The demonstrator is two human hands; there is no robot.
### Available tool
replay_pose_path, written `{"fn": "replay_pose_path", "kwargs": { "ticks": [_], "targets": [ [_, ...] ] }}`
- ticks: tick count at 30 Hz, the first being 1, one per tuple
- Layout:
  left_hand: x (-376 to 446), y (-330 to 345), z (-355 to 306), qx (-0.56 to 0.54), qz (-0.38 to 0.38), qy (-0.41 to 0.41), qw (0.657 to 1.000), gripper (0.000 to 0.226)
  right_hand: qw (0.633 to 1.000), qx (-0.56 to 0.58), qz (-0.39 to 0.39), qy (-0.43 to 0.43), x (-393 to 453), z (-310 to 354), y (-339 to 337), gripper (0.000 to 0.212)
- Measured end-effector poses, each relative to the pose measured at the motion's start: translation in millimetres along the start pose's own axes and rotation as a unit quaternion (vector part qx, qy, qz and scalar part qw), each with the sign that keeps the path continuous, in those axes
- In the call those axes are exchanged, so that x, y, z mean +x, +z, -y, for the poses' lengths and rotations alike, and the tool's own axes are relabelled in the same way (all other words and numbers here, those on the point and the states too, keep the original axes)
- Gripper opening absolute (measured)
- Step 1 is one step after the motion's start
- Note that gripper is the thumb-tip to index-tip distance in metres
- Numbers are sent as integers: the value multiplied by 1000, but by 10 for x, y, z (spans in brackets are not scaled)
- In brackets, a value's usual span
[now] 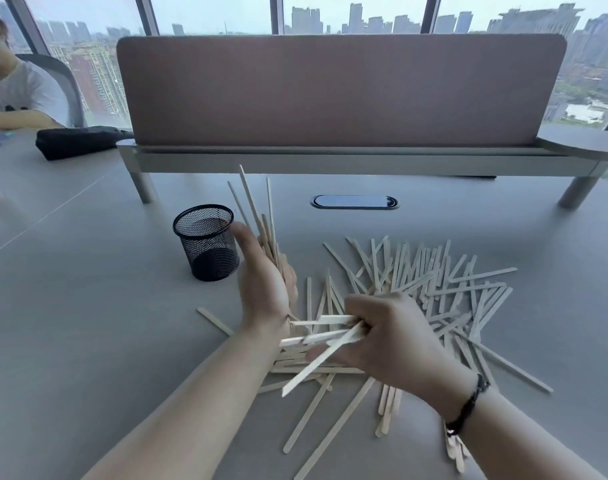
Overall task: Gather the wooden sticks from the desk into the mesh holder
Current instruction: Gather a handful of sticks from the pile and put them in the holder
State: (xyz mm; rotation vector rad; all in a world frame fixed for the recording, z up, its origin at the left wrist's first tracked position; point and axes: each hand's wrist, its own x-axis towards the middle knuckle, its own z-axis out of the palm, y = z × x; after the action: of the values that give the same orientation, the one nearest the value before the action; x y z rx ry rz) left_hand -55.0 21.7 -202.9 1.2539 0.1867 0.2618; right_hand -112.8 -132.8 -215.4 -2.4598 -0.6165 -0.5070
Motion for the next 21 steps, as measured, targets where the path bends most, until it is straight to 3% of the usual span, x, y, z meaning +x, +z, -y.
{"fn": "replay_pose_path", "kwargs": {
  "ticks": [7, 12, 17, 19, 21],
  "targets": [
    [-44, 34, 121, 113, 45, 55, 991, 85, 998, 43, 12, -33, -15, 106, 94, 70],
    [-72, 24, 145, 94, 86, 33, 991, 88, 999, 16, -1, -47, -26, 79, 150, 56],
    [-129, -11, 187, 106, 146, 47, 982, 92, 995, 90, -36, 26, 0, 59, 164, 60],
    [-182, -80, 261, 139, 238, 45, 960, 74, 986, 146, -54, 65, 14, 54, 129, 58],
    [-219, -147, 348, 191, 285, 37, 939, 32, 978, 170, -64, 107, 28, 29, 90, 55]
  ]
}}
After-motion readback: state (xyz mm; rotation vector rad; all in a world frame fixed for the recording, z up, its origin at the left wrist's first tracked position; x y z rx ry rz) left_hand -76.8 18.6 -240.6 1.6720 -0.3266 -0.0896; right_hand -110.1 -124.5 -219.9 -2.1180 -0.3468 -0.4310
